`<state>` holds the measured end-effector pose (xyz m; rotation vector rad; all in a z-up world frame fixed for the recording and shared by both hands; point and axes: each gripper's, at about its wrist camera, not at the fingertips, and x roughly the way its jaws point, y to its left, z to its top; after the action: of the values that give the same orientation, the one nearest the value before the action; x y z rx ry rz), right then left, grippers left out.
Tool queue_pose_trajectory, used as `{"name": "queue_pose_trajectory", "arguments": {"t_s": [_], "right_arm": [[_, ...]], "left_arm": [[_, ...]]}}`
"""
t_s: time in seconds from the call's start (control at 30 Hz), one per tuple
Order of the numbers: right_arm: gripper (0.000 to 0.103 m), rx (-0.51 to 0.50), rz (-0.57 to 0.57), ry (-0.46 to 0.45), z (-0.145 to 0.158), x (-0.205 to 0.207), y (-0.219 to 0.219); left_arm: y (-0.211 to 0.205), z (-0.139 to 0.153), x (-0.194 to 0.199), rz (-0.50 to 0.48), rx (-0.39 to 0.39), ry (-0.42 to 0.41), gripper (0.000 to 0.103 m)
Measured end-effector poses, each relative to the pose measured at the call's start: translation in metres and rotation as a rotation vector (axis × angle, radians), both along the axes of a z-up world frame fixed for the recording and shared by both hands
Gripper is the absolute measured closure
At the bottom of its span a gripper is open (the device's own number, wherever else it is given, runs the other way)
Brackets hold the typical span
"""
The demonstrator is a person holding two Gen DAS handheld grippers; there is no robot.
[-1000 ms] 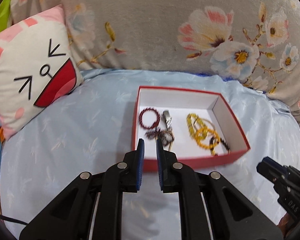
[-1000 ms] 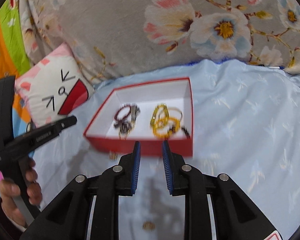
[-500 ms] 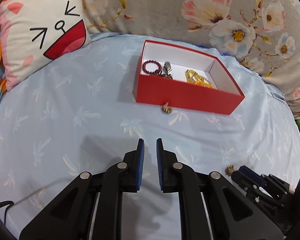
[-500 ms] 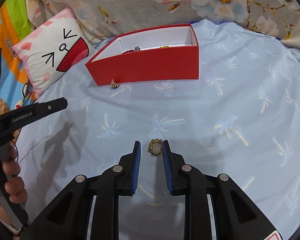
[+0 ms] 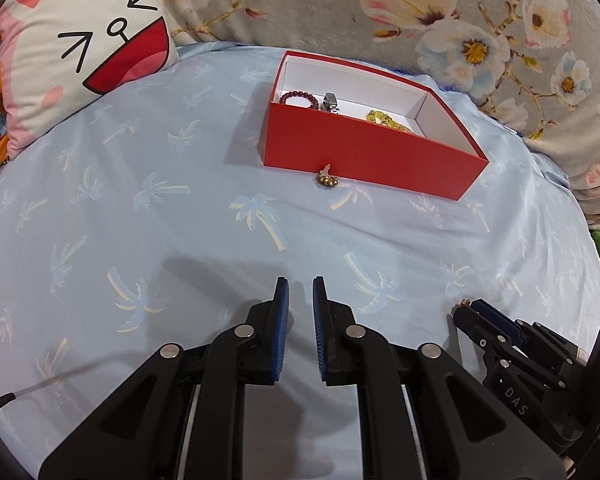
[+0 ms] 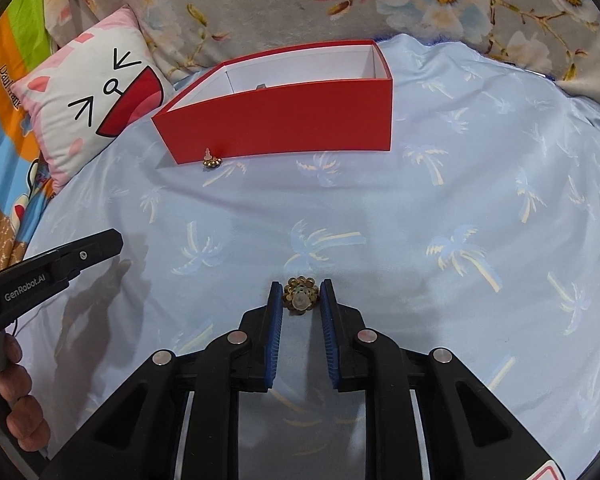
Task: Organize jewelry
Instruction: 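Withdraw both tools and move the right tool to the gold flower charm, then grasp the small gold charm with the left tool while the right tool grasps the gold flower charm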
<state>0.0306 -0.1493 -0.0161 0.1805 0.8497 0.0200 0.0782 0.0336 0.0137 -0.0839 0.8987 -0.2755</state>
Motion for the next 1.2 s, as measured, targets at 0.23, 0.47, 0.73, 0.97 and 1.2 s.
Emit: {"name": "queue_pose_trajectory", "arguments": {"t_s": [0.23, 0.47, 0.73, 0.97, 1.2], "right_arm": [[0.085, 0.049, -0.032, -0.023, 0.000, -0.007, -0.009], [0.085, 0.071, -0.033, -0.032, 0.001, -0.008, -0.012], [0.085, 0.082, -0.028, -0.033, 0.000, -0.006, -0.014], [0.085, 0.085, -0.022, -0.028, -0.001, -0.004, -0.014], [0.085, 0.087, -0.019, -0.030, 0.000, -0.005, -0.014]], "left_arm": [[-0.008, 0.004, 0.021, -0.006, -0.055, 0.004, 0.067], [-0.032, -0.001, 0.066, -0.008, -0.047, 0.012, 0.067], [-0.047, -0.012, 0.101, 0.012, 0.002, 0.001, 0.068], [-0.060, -0.020, 0.106, -0.009, 0.060, -0.014, 0.078], [-0.058, -0.021, 0.106, -0.003, 0.053, -0.020, 0.088]]}}
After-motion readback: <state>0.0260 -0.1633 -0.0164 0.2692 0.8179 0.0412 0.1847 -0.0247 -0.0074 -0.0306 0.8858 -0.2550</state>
